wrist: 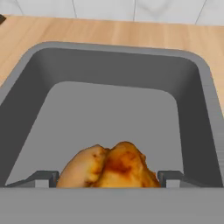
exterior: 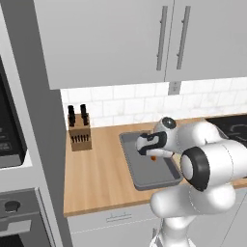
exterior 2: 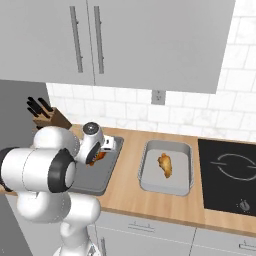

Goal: Place one cucumber and one chicken drumstick in each tupperware on the nearby counter, to pack two identical lunches.

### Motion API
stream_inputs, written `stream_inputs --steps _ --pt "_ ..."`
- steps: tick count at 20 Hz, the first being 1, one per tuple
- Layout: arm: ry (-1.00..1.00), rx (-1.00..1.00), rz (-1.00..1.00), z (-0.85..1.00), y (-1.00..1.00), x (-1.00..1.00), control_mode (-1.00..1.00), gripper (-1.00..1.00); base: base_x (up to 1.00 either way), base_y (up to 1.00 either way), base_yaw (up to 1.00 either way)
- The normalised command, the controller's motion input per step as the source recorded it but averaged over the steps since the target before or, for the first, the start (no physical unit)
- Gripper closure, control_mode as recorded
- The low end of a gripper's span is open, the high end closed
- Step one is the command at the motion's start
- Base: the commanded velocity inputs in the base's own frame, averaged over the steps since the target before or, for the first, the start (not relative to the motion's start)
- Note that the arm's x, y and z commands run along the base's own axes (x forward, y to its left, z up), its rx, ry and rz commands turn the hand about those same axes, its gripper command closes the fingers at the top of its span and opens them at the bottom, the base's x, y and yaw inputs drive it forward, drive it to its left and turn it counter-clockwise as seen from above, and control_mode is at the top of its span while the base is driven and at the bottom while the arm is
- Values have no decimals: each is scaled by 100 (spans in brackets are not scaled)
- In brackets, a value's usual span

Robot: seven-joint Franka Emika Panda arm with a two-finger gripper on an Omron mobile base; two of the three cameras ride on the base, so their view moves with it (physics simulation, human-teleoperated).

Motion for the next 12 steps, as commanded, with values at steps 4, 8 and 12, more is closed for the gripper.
stream_inputs --steps 4,8,12 --pt "-25 0 0 19 7 -14 -100 100 0 0 0" --pt "2 0 0 -49 13 31 -100 100 0 0 0" --pt "7 0 0 -65 11 39 -100 100 0 0 0"
